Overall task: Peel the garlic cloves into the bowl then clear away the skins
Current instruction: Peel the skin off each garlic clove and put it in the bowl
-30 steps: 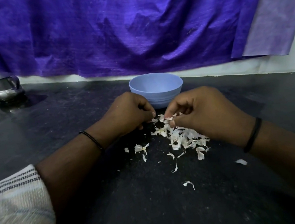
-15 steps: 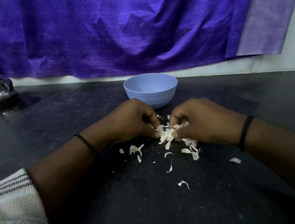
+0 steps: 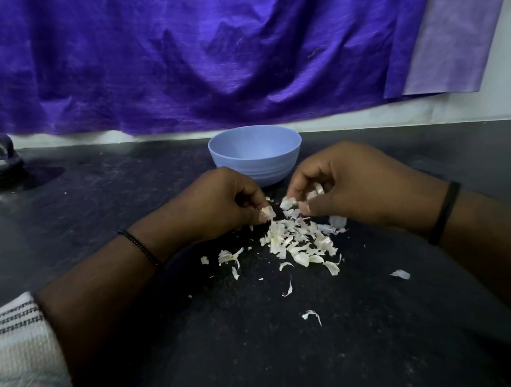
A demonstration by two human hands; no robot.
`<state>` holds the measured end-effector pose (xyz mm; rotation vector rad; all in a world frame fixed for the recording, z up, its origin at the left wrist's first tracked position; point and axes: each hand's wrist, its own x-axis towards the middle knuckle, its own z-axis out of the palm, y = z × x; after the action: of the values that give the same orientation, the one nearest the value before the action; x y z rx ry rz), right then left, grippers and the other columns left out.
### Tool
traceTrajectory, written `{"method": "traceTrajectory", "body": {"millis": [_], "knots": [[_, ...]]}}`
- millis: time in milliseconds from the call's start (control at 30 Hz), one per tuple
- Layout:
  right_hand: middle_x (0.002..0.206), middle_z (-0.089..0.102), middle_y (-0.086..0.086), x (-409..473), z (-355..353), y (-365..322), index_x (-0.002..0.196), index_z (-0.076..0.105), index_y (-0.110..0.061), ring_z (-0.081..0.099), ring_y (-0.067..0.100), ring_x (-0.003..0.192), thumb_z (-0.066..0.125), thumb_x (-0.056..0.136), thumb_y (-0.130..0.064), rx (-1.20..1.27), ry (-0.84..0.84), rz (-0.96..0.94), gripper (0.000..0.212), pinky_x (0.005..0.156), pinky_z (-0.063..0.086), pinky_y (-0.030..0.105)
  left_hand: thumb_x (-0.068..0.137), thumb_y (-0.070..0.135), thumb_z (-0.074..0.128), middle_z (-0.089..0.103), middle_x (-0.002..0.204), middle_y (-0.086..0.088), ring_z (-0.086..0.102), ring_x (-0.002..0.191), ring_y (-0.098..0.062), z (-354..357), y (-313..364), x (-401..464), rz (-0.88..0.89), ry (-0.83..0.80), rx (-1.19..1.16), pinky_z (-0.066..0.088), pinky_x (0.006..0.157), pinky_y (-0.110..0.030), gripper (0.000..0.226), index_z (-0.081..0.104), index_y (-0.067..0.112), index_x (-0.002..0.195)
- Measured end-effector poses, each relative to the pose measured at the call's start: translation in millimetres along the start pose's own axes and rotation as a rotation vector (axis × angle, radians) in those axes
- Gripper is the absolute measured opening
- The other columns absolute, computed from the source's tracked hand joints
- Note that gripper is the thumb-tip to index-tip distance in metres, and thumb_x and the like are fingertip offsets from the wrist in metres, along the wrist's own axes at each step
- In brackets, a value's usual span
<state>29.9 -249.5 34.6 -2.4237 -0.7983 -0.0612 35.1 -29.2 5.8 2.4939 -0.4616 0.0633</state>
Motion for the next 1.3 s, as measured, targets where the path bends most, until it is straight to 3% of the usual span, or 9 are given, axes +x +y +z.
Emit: {"method": "traceTrajectory", "body": {"millis": [133, 300, 467, 600, 700, 867, 1000, 1133, 1300], "knots": [[0.078, 0.072, -0.020, -4, -11, -4, 0.084, 0.077, -0.031, 0.065, -0.008, 0.074, 0.082, 0.077, -0.033, -0.144, -0.093, 0.015, 0.008, 0.078, 0.055, 0.024, 0.086, 0.022, 0.076, 0.071, 0.082, 0.024, 0.062, 0.078, 0.012, 1, -1, 0, 0.011, 0.010, 0.044, 0.047, 0.072, -0.011, 0.013, 0.077, 0.032, 0.095], [0.102, 0.053, -0.017, -5, 15, -6, 0.120, 0.060, -0.045, 0.051, 0.001, 0.097, 0.079, 0.069, -0.061, -0.287, -0.299, 0.023, 0.057, 0.085, 0.046, 0.026, 0.083, 0.023, 0.078, 0.069, 0.080, 0.019, 0.059, 0.073, 0.009, 1, 0, -1, 0.019, 0.005, 0.071, 0.046, 0.068, -0.014, 0.016, 0.077, 0.034, 0.095], [0.077, 0.070, -0.009, 0, 24, 4, 0.086, 0.074, -0.028, 0.067, 0.005, 0.064, 0.078, 0.085, -0.024, -0.032, -0.066, 0.056, 0.006, 0.063, 0.055, 0.025, 0.080, 0.027, 0.080, 0.071, 0.077, 0.015, 0.061, 0.071, 0.004, 1, 2, -1, 0.002, -0.004, 0.027, 0.049, 0.068, -0.020, 0.011, 0.077, 0.031, 0.090], [0.080, 0.075, -0.002, 1, 15, 0, 0.088, 0.077, -0.028, 0.070, 0.014, 0.071, 0.066, 0.088, -0.007, 0.043, -0.030, 0.034, 0.024, 0.074, 0.060, 0.039, 0.082, 0.030, 0.078, 0.069, 0.072, 0.020, 0.059, 0.065, 0.006, 1, 3, -2, 0.007, -0.020, -0.023, 0.045, 0.064, -0.015, 0.006, 0.076, 0.031, 0.087], [0.082, 0.075, -0.007, -1, 11, -4, 0.085, 0.077, -0.030, 0.070, 0.009, 0.077, 0.063, 0.082, 0.003, 0.027, -0.008, 0.000, 0.036, 0.077, 0.059, 0.034, 0.081, 0.032, 0.079, 0.069, 0.071, 0.014, 0.057, 0.061, 0.005, 2, 3, -2, 0.010, -0.030, -0.053, 0.046, 0.062, -0.018, 0.008, 0.076, 0.031, 0.088], [0.067, 0.071, -0.011, -2, 6, -4, 0.076, 0.073, -0.026, 0.065, -0.004, 0.065, 0.083, 0.077, -0.017, -0.122, 0.056, -0.035, 0.014, 0.060, 0.046, 0.008, 0.082, 0.020, 0.079, 0.069, 0.067, 0.008, 0.057, 0.055, 0.002, 3, 5, -1, -0.005, 0.028, -0.095, 0.047, 0.059, -0.021, 0.008, 0.072, 0.025, 0.082], [0.074, 0.069, -0.017, -3, 9, -4, 0.080, 0.076, -0.029, 0.062, -0.006, 0.070, 0.077, 0.084, -0.027, -0.182, -0.017, -0.060, 0.004, 0.064, 0.045, 0.009, 0.089, 0.015, 0.070, 0.069, 0.067, 0.016, 0.058, 0.055, 0.004, 5, 7, -2, 0.013, 0.042, -0.093, 0.046, 0.057, -0.015, 0.011, 0.075, 0.024, 0.086], [0.094, 0.069, -0.015, -3, 11, -6, 0.093, 0.076, -0.037, 0.062, -0.001, 0.085, 0.065, 0.090, -0.018, -0.243, -0.119, -0.037, 0.022, 0.083, 0.053, 0.028, 0.090, 0.011, 0.065, 0.072, 0.084, 0.007, 0.062, 0.072, -0.004, 10, 12, -5, 0.078, 0.066, -0.060, 0.048, 0.065, -0.019, 0.019, 0.075, 0.026, 0.095], [0.075, 0.065, -0.030, -14, -8, -13, 0.092, 0.076, -0.038, 0.059, -0.014, 0.075, 0.082, 0.076, -0.042, -0.196, -0.107, 0.029, 0.018, 0.068, 0.043, 0.009, 0.087, 0.025, 0.071, 0.061, 0.085, 0.009, 0.054, 0.080, 0.003, 14, 14, -4, 0.182, 0.090, -0.008, 0.042, 0.066, -0.014, 0.012, 0.074, 0.025, 0.099]]}}
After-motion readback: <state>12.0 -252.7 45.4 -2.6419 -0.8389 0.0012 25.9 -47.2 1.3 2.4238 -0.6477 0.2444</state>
